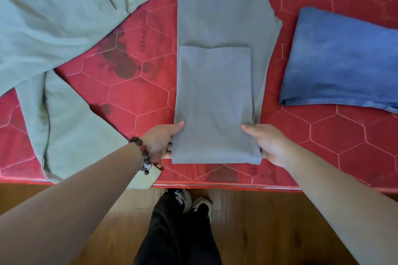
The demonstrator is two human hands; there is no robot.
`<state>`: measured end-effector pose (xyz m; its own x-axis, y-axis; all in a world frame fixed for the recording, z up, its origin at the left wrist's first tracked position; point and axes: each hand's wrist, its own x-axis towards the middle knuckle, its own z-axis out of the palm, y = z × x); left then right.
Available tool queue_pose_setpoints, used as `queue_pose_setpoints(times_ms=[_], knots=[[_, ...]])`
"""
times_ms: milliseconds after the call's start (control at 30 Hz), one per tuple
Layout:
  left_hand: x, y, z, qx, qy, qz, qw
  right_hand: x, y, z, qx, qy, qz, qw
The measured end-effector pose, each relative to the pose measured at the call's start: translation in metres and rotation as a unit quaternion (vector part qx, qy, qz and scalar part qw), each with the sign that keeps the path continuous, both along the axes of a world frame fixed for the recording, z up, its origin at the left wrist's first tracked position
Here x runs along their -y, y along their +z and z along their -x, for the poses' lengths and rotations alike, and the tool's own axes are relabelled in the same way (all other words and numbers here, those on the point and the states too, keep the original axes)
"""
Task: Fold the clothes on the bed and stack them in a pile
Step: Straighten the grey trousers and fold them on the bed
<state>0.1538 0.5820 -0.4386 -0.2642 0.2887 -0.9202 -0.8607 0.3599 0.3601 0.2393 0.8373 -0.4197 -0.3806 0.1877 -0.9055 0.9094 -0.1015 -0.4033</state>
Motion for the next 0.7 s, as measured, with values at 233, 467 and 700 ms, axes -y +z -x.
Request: queue_pose_setpoints(times_ms=[233,467,700], knots=[[-0.016,0.001,0.003,-0.096,0.09,-0.021,0.991,0.003,0.001,-0.001,-0.088,0.004,-0.067,0.994],[-0.035,-0.005,0.019,-0.162,0.11,0.015,0.981,0.015,-0.02,0.006,-0.121,-0.018,-0.176,0.977],[-0.064,-0.011,0.085,-0.296,0.118,0.018,0.948,0.002,-0.025,0.081,-0.196,-0.041,-0.263,0.944]])
